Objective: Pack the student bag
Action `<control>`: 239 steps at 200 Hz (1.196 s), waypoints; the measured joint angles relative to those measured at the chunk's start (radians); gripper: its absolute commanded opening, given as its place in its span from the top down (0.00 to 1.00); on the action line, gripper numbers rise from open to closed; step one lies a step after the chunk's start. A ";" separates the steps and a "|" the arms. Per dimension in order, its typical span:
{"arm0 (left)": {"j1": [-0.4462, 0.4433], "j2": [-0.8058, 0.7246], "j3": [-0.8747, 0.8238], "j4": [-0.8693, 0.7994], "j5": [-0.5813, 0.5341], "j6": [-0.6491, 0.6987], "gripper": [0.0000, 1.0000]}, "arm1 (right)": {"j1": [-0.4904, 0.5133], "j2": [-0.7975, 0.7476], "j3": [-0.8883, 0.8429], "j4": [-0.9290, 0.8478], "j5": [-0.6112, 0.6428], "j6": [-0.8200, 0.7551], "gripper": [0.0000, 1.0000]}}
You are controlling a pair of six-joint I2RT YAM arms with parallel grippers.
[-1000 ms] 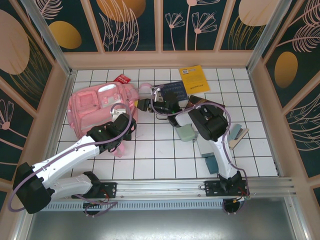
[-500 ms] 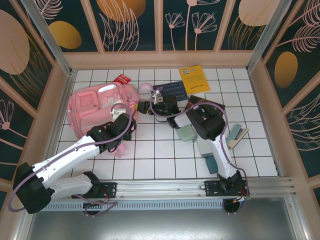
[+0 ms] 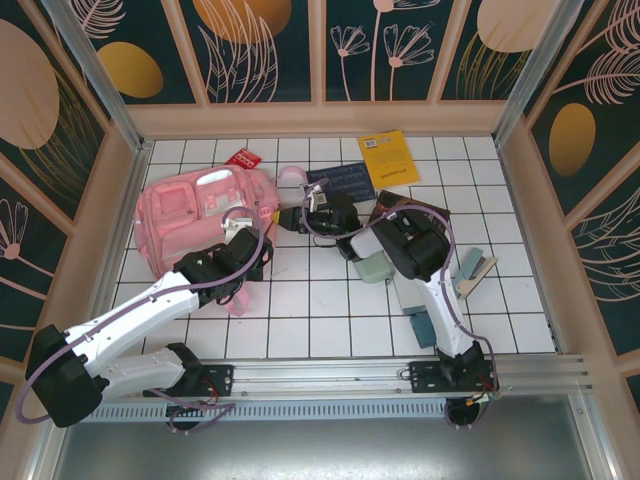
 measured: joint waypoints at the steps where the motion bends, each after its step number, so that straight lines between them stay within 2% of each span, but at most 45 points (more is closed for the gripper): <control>1: 0.000 0.000 0.000 0.000 0.000 0.000 1.00 | 0.000 0.000 0.000 0.000 0.000 0.000 0.57; 13: 0.000 0.000 0.000 0.000 0.003 0.000 1.00 | -0.002 0.000 -0.009 0.006 0.000 0.001 0.62; 41: 0.000 0.000 0.000 0.000 0.007 0.000 1.00 | -0.005 0.000 -0.016 0.013 -0.002 0.002 0.59; 100: 0.000 0.000 0.000 0.006 0.005 0.000 1.00 | -0.036 0.000 -0.030 0.013 0.004 0.006 0.62; 114: 0.000 0.000 0.000 0.007 0.005 0.000 1.00 | -0.042 0.000 -0.030 0.013 0.006 0.010 0.71; 145: 0.000 0.000 0.000 0.008 0.005 0.000 1.00 | -0.042 0.000 -0.029 0.010 0.005 0.017 0.73; 172: 0.000 0.000 0.000 0.008 0.005 0.000 1.00 | -0.042 0.000 -0.023 -0.003 0.004 0.015 0.87; 188: 0.000 0.000 0.000 0.008 0.005 0.000 1.00 | -0.042 0.000 -0.021 -0.018 0.005 0.013 1.00; 239: 0.000 0.000 -0.001 0.008 0.004 0.000 1.00 | -0.040 -0.021 -0.018 -0.120 0.013 -0.065 1.00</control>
